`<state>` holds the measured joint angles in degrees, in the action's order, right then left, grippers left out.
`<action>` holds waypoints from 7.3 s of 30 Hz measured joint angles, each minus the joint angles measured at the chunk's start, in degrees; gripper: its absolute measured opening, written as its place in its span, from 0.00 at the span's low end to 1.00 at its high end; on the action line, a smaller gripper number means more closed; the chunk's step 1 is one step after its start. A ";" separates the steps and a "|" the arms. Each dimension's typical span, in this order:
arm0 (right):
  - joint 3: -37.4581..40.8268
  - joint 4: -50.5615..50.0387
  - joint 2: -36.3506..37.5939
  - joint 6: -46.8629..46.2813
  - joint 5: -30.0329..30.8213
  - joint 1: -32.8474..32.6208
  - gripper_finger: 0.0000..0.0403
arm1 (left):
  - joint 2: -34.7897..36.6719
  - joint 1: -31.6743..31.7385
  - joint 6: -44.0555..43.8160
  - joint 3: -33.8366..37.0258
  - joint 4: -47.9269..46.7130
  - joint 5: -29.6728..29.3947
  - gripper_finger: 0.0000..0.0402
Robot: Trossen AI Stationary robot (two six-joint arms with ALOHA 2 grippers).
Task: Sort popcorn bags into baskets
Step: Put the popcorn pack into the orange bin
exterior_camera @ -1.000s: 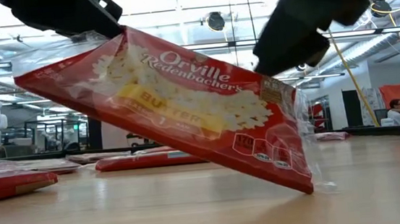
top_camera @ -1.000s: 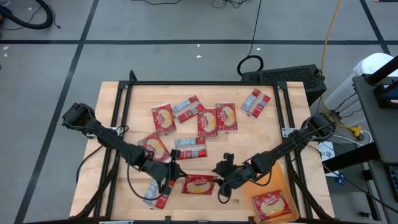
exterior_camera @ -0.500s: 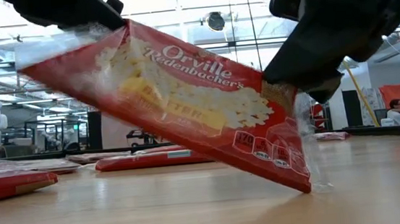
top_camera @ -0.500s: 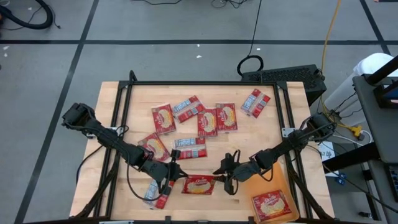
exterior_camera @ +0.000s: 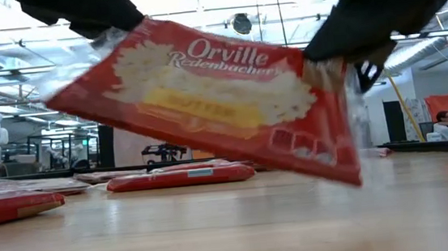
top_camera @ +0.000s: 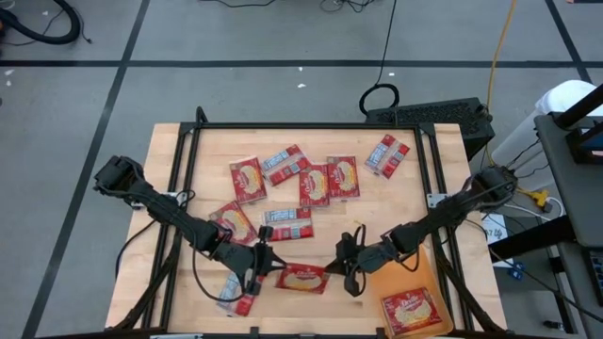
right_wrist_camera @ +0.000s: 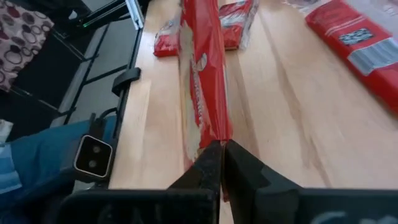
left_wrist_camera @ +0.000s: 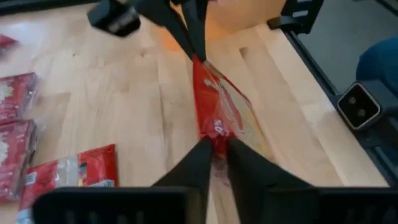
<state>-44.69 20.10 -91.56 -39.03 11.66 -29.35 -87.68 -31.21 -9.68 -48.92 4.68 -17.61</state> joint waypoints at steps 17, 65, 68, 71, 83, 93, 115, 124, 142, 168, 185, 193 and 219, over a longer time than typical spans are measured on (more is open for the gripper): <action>-22.34 -49.92 11.27 -2.34 -0.15 -1.54 0.00 | -0.15 -1.52 -12.72 -0.05 -0.64 -5.01 0.58; -24.31 -92.77 20.68 -31.22 -28.61 -5.55 0.00 | -0.20 -8.47 -16.34 -0.02 -1.59 -8.57 0.58; -21.82 -92.25 20.71 -29.02 -30.21 -4.04 0.00 | -0.20 -8.47 -16.32 -0.02 -1.59 -8.57 0.58; -19.67 -92.02 20.71 -26.99 -30.33 -2.93 0.00 | -0.20 -8.47 -16.32 0.00 -1.59 -8.55 0.58; -15.18 -91.45 20.69 -25.53 -25.96 -0.17 0.14 | -0.20 -8.47 -15.52 0.02 -1.59 -8.52 0.58; -14.77 -89.58 20.69 -24.73 -17.90 -0.21 0.28 | -0.20 -8.58 -17.33 0.02 -1.55 -8.48 0.58; -14.77 -37.91 12.67 3.31 21.55 -0.35 0.27 | -0.20 -8.52 -21.33 0.02 -12.37 -15.72 0.58; -14.77 -17.18 0.73 13.46 21.46 0.88 0.27 | -0.86 -9.16 -28.30 0.02 -22.15 -15.86 0.58; -14.77 1.58 -12.84 16.14 19.77 0.89 0.27 | -10.64 -8.48 -28.99 0.02 -21.12 -18.94 0.58; -14.77 -0.71 -12.95 11.71 19.82 -2.21 0.27 | -16.66 4.59 -19.09 -0.18 -17.83 -12.17 0.58; -14.77 -0.83 -12.90 9.63 20.31 -2.11 0.27 | -16.87 5.82 -17.31 3.86 -6.39 -9.40 0.02; -14.77 -1.63 -12.89 14.99 23.23 -3.38 0.27 | -12.48 4.21 -17.68 4.26 -5.11 -6.49 0.01; -14.79 -12.22 -12.88 29.06 25.73 0.26 0.73 | -4.15 4.42 -20.65 4.00 -0.27 1.46 0.01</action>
<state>-59.48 7.88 -104.44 -9.98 37.39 -29.09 -91.83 -26.79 -30.33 -44.93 4.42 -16.15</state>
